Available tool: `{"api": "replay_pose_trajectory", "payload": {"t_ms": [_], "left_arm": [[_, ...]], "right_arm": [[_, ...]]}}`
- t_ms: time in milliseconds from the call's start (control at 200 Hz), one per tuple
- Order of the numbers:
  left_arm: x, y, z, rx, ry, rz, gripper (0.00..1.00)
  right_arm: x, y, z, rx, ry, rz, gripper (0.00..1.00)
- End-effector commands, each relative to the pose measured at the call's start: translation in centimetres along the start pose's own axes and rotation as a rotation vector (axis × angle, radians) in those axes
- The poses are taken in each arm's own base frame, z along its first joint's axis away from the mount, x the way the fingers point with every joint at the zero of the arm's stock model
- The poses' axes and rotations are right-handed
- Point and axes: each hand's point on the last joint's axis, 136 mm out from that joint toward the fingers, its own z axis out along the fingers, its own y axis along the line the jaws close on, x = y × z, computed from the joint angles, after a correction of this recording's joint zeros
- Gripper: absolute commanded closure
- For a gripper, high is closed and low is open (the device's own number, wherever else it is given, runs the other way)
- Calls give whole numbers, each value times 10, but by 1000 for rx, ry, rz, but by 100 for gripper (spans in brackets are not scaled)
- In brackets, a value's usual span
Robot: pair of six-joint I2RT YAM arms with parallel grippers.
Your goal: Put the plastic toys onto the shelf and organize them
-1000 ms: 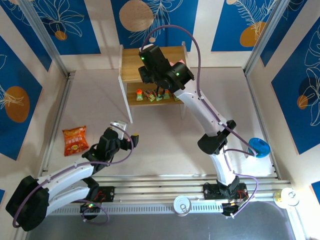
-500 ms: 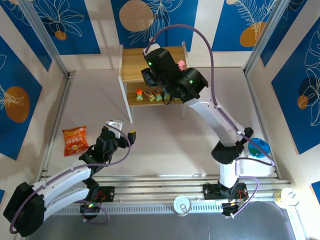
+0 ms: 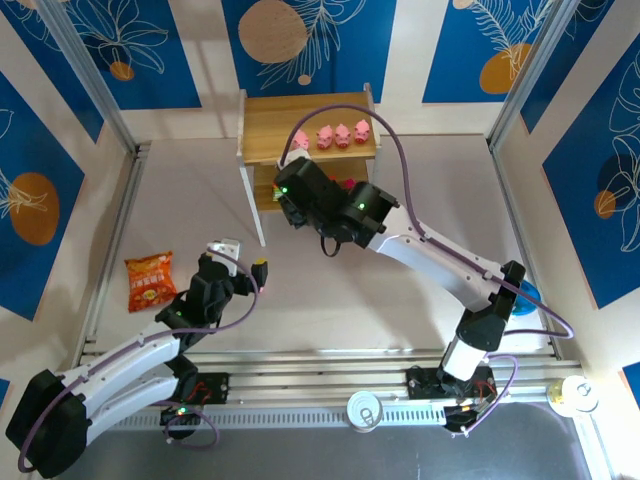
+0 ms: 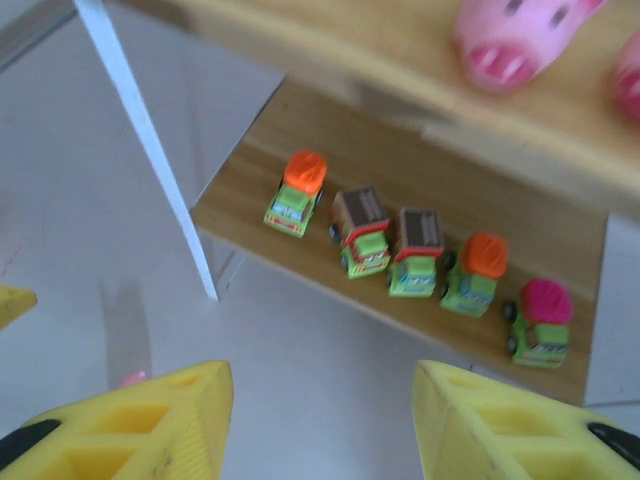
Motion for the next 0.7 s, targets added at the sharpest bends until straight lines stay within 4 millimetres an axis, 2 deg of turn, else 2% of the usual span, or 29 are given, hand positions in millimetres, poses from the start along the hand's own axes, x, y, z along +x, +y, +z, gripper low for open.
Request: {"api": "replay_pose_trajectory", "payload": {"t_ms": [0,260,695], "left_arm": [[4,11,-1,-41,10,-27,0],[6,21,-1,-66,17,-63,0],[12,42,-3,-120,28,-151,0]], "right_arm": [[-1,6,-9,-35,-38,94,49],[37,28,10,-73,41,125,49],[89,73,48,-126,156,180,50]]}}
